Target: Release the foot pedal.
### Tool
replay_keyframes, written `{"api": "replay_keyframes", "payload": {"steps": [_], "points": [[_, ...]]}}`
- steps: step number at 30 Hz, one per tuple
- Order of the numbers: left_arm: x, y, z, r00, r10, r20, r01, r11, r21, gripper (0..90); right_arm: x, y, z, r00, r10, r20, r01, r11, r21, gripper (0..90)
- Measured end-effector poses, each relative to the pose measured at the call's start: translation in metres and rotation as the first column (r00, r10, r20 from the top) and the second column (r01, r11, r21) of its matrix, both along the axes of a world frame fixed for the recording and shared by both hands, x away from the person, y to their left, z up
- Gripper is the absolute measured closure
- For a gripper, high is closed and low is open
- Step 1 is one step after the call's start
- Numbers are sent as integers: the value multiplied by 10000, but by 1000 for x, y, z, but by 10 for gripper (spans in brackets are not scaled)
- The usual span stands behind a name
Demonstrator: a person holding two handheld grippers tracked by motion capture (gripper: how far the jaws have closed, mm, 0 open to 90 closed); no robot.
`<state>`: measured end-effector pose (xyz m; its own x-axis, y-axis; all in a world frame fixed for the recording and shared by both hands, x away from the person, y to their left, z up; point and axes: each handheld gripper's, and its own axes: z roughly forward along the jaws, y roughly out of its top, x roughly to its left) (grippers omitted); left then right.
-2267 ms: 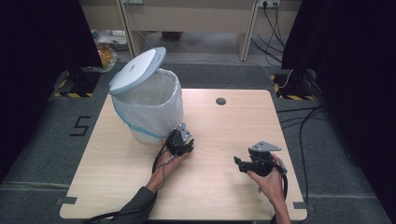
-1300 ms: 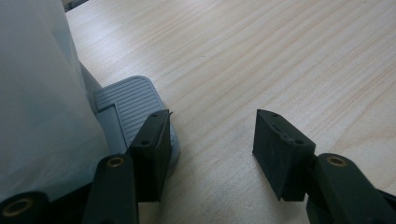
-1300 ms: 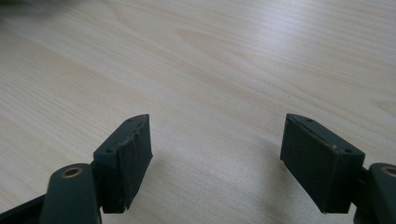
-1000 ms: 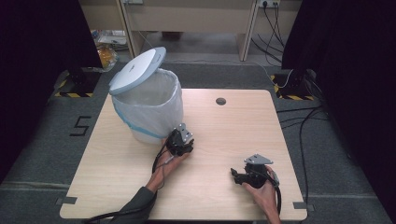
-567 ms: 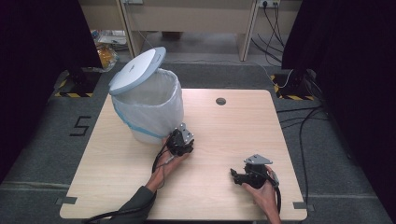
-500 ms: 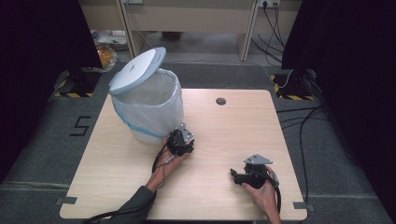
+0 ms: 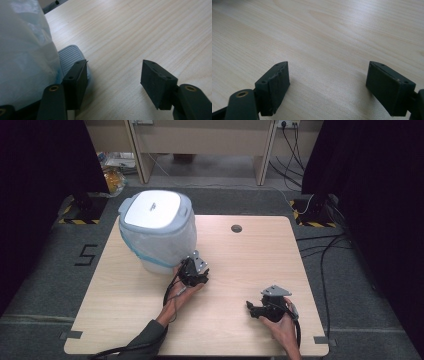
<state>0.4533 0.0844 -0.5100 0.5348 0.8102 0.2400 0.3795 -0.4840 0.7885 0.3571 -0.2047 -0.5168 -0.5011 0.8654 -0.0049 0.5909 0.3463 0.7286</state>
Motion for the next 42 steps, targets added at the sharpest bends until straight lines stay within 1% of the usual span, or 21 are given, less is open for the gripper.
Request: {"api": "replay_keyframes", "payload": {"steps": [7,8,9,10,13,14,16,22,24,25,28,31,33,35,38,39,42], "points": [[0,0,0,10000,18,-14,-18,10000,-54,375,0,0,0,10000,12,-8,-12,10000,-8,185],[0,1,1,10000,-45,-75,42,9993,-364,372,0,0,0,10000,12,-6,-12,10000,-8,185],[0,2,2,9996,-168,-217,157,9987,-484,350,0,0,0,10000,12,-6,-12,10000,-8,185],[1,3,4,9984,-266,-490,214,9943,-1044,332,0,0,0,10000,12,-6,-12,10000,-8,185],[0,5,7,9977,-349,-579,279,9925,-1188,329,0,0,0,10000,13,-9,-13,10000,-8,185],[-1,6,8,9973,-387,-622,302,9908,-1321,324,0,0,0,10000,13,-8,-13,10000,-9,185],[-4,9,9,9970,-475,-614,391,9905,-1320,316,0,0,0,10000,14,-9,-14,10000,-8,184],[-17,22,13,9969,-629,-482,543,9851,-1632,300,0,0,0,10000,17,-11,-17,10000,-9,183],[-23,27,16,9962,-772,-413,691,9831,-1693,299,0,0,0,10000,13,-7,-13,10000,-15,183],[-27,29,17,9959,-803,-414,716,9811,-1798,298,0,0,0,10000,5,-8,-5,10000,-14,182],[-40,38,20,9931,-1107,-375,1024,9786,-1783,287,0,1,0,10000,-15,-7,15,10000,-19,177],[-52,48,23,9918,-1254,-230,1190,9754,-1856,287,1,2,0,10000,-16,1,16,10000,-25,171],[-58,53,24,9915,-1286,-206,1223,9738,-1917,283,1,2,0,10000,-13,-10,13,10000,-28,170],[-63,59,24,9914,-1296,-193,1238,9745,-1869,279,1,2,0,10000,-19,-7,19,10000,-25,170],[-70,65,24,9913,-1301,-177,1239,9712,-2034,278,1,2,0,10000,-18,-9,18,10000,-25,170],[-71,66,24,9915,-1294,-117,1245,9719,-1999,278,1,2,0,10000,-19,-7,19,10000,-25,170],[-76,71,26,9916,-1295,-72,1251,9696,-2103,277,1,2,0,10000,-7,-13,7,10000,-25,168]]}}
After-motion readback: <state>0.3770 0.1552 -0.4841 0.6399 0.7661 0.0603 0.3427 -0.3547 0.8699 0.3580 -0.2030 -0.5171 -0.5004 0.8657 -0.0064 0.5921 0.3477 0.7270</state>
